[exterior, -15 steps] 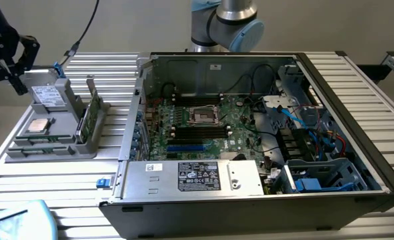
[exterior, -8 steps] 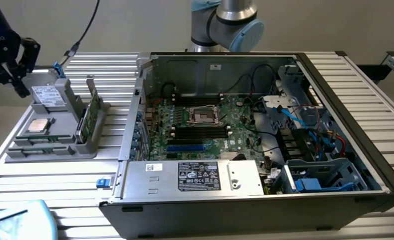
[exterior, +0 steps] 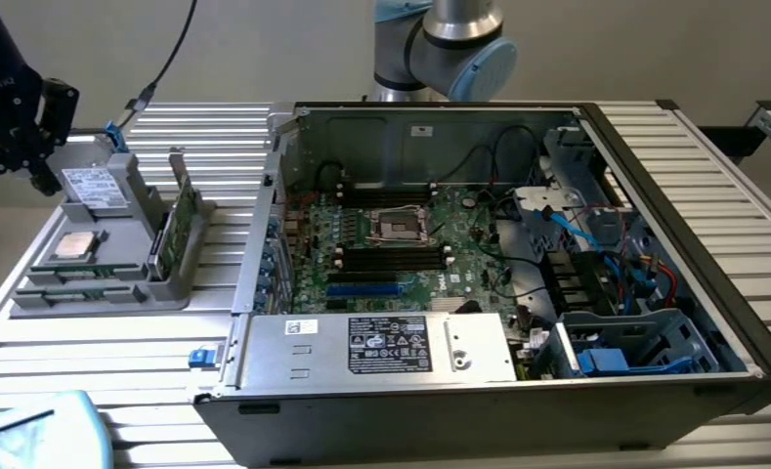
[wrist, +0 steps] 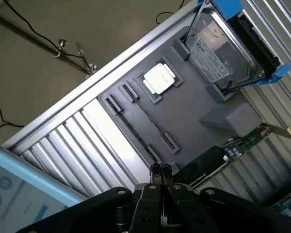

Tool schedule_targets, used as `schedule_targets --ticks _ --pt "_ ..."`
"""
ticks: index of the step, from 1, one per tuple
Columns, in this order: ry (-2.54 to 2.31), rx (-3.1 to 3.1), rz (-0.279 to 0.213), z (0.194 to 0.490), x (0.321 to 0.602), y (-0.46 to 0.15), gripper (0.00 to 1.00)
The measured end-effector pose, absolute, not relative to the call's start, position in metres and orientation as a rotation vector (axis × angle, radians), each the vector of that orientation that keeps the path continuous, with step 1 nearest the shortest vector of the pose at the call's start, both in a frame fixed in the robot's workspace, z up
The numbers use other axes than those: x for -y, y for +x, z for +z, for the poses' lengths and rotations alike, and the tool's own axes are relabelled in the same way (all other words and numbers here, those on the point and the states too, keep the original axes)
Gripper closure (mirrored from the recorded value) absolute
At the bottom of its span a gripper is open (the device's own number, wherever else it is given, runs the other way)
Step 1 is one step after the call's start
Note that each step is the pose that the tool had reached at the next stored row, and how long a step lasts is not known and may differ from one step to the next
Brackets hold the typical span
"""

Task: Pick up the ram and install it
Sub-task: 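Pick up the ram and move it above insertion slot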

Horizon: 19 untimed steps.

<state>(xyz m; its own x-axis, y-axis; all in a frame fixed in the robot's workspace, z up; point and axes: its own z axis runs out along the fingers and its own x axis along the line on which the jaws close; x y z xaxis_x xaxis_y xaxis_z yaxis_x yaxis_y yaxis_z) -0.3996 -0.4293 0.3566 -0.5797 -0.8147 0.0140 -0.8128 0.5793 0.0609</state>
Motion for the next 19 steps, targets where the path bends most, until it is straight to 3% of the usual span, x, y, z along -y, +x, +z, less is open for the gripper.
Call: schedule_targets --ticks 19 --pt "1.864 2.475 -0.077 0.337 0.429 -0.400 0.90"
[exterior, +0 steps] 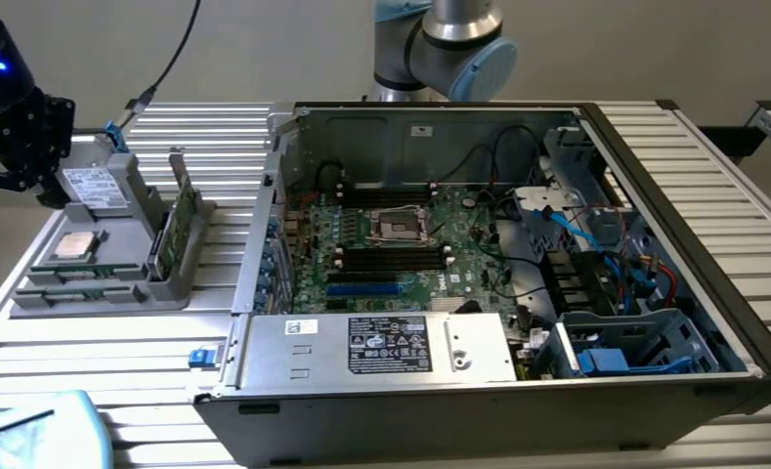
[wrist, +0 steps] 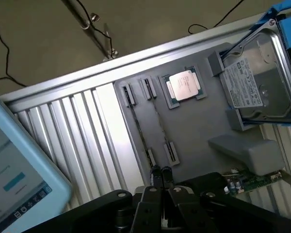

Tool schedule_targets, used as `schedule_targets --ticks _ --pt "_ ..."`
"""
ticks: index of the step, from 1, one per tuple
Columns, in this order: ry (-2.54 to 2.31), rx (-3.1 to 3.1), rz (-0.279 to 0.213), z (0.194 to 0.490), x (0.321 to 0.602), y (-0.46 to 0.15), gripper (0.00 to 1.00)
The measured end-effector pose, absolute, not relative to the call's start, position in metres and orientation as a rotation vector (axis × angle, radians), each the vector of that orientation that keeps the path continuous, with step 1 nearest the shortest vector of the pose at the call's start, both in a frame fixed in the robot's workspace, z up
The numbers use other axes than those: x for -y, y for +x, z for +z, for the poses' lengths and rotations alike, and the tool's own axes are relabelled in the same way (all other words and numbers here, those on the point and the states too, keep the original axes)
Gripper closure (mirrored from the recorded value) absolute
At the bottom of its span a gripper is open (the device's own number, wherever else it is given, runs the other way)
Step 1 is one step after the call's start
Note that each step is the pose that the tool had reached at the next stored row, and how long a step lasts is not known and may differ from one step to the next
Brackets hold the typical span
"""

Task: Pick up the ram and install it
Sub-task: 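Pick up the ram and move it above insertion slot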

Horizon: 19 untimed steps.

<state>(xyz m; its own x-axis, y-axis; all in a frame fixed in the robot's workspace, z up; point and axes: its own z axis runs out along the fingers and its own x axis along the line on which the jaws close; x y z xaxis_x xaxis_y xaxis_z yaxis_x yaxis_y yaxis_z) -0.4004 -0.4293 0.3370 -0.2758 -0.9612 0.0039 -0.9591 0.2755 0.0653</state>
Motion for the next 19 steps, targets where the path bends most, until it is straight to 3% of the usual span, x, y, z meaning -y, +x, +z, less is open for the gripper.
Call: schedule_targets --ticks 19 --pt "2.215 2.185 -0.107 0.325 0.429 -0.403 0.90"
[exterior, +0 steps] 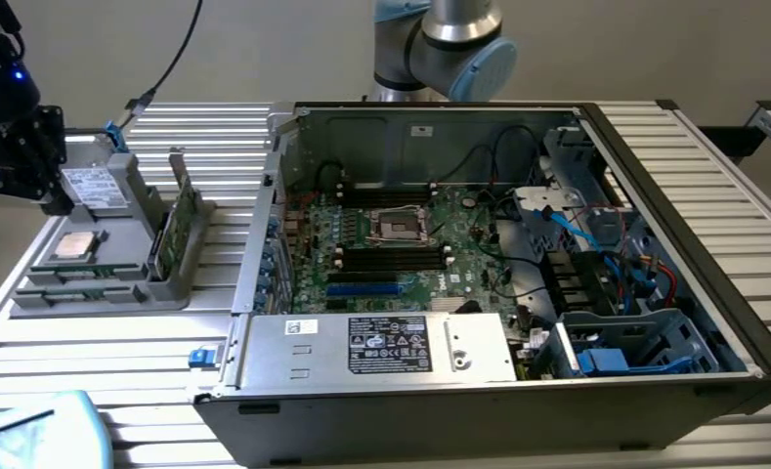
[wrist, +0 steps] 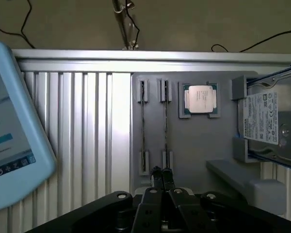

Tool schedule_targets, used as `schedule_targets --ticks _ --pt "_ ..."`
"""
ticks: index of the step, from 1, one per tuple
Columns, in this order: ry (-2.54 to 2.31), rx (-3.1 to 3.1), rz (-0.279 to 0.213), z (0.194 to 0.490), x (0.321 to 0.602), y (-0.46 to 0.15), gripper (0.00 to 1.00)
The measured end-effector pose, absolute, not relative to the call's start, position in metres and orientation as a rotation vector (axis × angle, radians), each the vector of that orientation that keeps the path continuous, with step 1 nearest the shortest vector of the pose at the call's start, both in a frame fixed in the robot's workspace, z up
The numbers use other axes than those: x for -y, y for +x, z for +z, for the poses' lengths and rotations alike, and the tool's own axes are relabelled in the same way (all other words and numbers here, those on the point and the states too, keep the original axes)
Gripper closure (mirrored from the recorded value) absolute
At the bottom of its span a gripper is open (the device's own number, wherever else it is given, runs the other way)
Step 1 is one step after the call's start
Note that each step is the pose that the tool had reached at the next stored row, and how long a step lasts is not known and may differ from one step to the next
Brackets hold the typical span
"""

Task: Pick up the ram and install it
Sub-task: 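Pick up the ram and move it above insertion slot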

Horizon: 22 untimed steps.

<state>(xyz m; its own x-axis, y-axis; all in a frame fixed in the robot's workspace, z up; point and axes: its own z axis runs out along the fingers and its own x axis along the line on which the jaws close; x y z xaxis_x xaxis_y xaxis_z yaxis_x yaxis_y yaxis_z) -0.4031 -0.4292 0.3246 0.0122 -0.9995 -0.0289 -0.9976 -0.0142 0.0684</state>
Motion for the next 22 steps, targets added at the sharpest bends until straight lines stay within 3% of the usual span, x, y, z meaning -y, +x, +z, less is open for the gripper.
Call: schedule_targets --ticks 20,22 --pt "2.260 2.136 -0.107 0.324 0.429 -0.421 0.89" --pt "2.260 2.136 -0.107 0.324 0.429 -0.421 0.76"
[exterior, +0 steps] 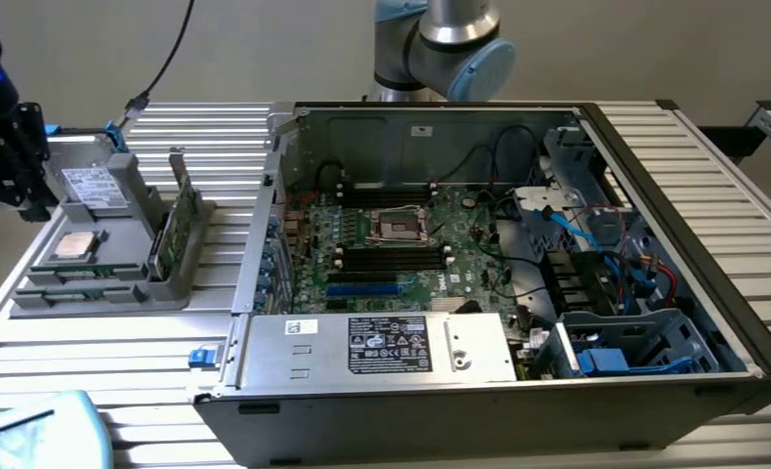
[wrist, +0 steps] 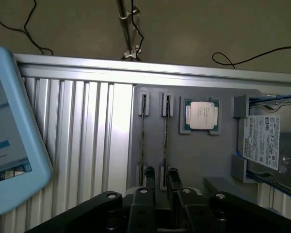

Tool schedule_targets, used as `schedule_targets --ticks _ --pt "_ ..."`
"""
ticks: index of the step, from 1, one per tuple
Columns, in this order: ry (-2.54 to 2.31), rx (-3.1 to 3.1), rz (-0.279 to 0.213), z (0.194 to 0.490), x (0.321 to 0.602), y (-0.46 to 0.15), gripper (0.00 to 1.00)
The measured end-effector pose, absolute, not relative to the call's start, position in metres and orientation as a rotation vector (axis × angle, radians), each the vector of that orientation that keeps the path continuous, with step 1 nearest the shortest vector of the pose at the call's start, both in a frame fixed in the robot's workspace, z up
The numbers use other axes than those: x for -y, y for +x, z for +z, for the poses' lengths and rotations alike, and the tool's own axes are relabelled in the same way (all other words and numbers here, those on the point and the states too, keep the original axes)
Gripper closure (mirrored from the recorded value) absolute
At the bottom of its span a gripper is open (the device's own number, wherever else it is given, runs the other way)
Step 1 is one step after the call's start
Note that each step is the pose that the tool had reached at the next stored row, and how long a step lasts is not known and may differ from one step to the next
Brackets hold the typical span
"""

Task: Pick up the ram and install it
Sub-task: 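Pick up the ram and move it above insertion slot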

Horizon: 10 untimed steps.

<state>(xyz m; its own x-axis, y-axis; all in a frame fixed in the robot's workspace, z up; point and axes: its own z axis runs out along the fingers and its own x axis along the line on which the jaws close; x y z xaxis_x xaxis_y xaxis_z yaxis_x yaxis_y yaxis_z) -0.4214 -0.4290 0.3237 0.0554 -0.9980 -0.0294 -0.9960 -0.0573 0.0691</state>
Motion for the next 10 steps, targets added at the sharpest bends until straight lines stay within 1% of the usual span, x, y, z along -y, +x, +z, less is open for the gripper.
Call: schedule_targets --ticks 1,3,4,10 --pt "2.260 2.136 -0.107 0.324 0.429 -0.421 0.70" --pt "2.260 2.136 -0.107 0.324 0.429 -0.421 0.70" --pt "2.260 2.136 -0.107 0.324 0.429 -0.421 0.63" --pt "2.266 2.129 -0.107 0.314 0.430 -0.428 0.63"
